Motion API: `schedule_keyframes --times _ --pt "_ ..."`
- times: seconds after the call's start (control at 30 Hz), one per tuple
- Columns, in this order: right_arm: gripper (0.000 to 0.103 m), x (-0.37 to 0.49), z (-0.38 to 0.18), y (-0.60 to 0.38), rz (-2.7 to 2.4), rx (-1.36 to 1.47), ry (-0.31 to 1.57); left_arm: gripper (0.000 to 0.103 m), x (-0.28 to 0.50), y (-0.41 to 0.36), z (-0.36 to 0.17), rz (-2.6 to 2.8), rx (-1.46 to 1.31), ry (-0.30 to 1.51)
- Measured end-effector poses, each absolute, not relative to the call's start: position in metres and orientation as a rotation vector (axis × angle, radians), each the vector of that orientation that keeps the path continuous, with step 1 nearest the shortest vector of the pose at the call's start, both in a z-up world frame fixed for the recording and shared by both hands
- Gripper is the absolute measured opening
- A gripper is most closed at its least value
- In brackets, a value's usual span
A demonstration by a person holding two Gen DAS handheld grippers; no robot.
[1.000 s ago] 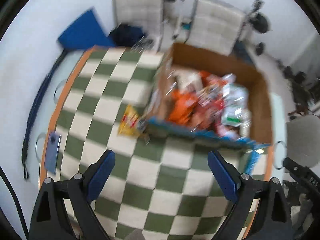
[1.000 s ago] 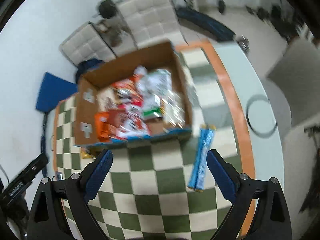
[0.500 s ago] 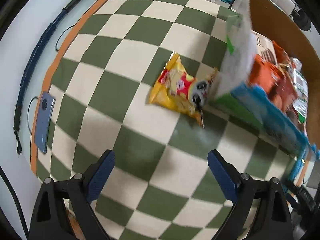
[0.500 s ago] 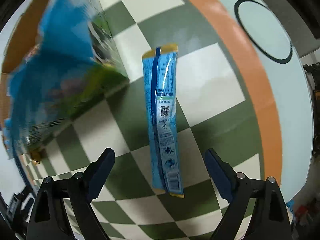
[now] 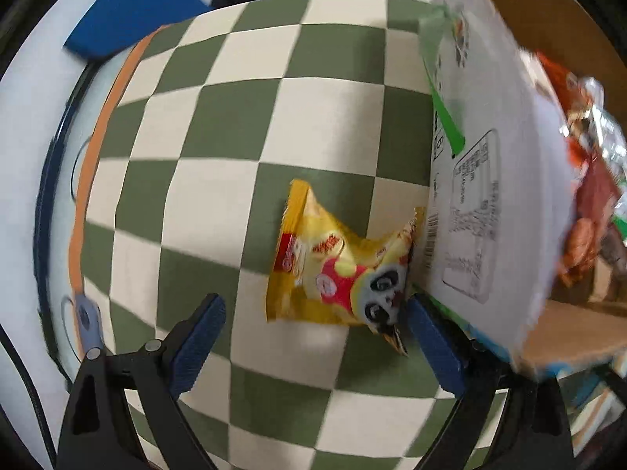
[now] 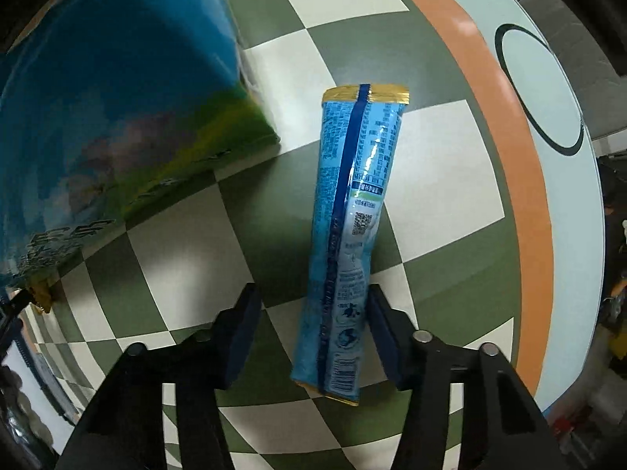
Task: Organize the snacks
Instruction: 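Grasp the yellow panda packet with the left tool while the right tool grasps the blue stick packet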
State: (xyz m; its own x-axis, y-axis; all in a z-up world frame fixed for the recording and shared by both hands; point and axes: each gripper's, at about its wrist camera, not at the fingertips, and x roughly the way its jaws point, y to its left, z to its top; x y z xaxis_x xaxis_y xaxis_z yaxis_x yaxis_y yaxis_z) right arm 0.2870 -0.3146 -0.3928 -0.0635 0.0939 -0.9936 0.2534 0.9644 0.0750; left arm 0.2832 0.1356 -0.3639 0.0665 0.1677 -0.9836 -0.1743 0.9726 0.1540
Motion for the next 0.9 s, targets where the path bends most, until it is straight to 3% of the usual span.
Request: schedule_keyframes --times 0.07,0.17,0.4,0.67,0.9 --pt "0.037 0.284 -0.392 -0.314 -0.132 0.259 1.635 0.090 0.286 0.133 -0.369 0.233 0.037 1.486" --pt "0.032 0.279 -0.392 -0.312 -0.123 0.265 1.636 0.057 0.287 0.131 -0.374 0.208 0.042 1.492" --pt "0.026 0.262 -0.391 -0.304 -0.081 0.257 1.651 0.051 0.268 0.136 -0.367 0.198 -0.040 1.486" --pt "0.023 0.217 -0.394 -0.295 0.001 0.215 1.714 0.051 0.191 0.099 -0.371 0.113 -0.093 1.570" --pt "0.028 0.191 -0.395 -0.310 0.020 0.302 1.763 0.053 0.146 0.047 -0.375 0.028 -0.041 1.630"
